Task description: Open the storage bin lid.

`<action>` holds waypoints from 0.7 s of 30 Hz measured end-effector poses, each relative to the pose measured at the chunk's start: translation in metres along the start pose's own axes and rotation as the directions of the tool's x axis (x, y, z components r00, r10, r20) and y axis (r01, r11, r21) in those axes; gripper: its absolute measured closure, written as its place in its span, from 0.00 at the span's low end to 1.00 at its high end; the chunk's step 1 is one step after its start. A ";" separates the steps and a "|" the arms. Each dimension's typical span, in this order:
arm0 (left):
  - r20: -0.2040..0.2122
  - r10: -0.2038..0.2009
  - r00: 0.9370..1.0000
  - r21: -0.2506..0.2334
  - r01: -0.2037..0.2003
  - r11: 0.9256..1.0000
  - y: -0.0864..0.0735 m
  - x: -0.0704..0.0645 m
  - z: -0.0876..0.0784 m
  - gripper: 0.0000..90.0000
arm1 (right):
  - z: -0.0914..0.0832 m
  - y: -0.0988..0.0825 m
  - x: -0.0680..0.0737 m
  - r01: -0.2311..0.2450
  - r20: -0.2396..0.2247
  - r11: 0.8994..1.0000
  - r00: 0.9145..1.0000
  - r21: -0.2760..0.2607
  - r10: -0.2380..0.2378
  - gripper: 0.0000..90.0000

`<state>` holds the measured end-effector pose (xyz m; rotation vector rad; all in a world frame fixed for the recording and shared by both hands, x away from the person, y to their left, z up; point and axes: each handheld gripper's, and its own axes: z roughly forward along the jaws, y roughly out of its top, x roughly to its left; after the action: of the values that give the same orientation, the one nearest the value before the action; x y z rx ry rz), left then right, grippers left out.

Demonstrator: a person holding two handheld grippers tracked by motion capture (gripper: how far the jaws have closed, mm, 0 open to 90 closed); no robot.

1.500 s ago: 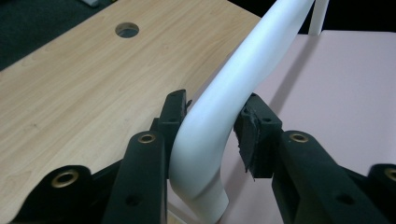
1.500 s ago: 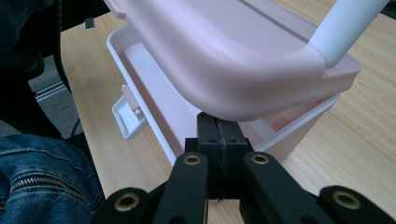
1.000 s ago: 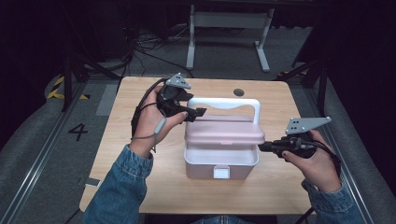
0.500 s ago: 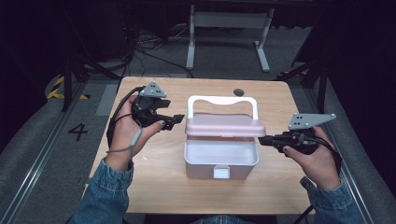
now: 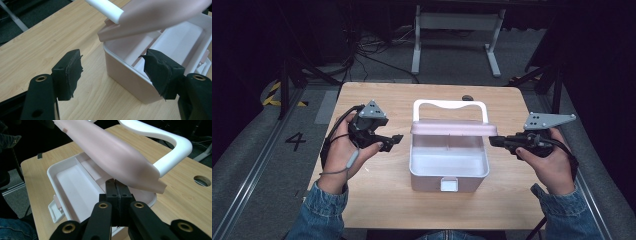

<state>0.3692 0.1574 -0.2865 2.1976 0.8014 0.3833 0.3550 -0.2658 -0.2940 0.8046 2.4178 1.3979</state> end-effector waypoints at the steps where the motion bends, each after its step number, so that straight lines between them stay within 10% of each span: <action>1: -0.002 0.003 1.000 0.001 -0.003 1.000 -0.001 0.000 0.000 0.34 | 0.000 0.000 0.000 0.000 0.000 1.000 1.000 0.000 0.000 1.00; 21: -0.007 0.060 0.998 -0.107 -0.060 0.992 0.009 -0.013 0.024 0.26 | 0.003 0.010 -0.011 -0.064 0.049 0.993 0.996 -0.096 0.069 1.00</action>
<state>0.3749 0.1311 -0.2958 2.1250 0.7023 0.4502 0.3687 -0.2661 -0.2872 0.8941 2.2867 1.4840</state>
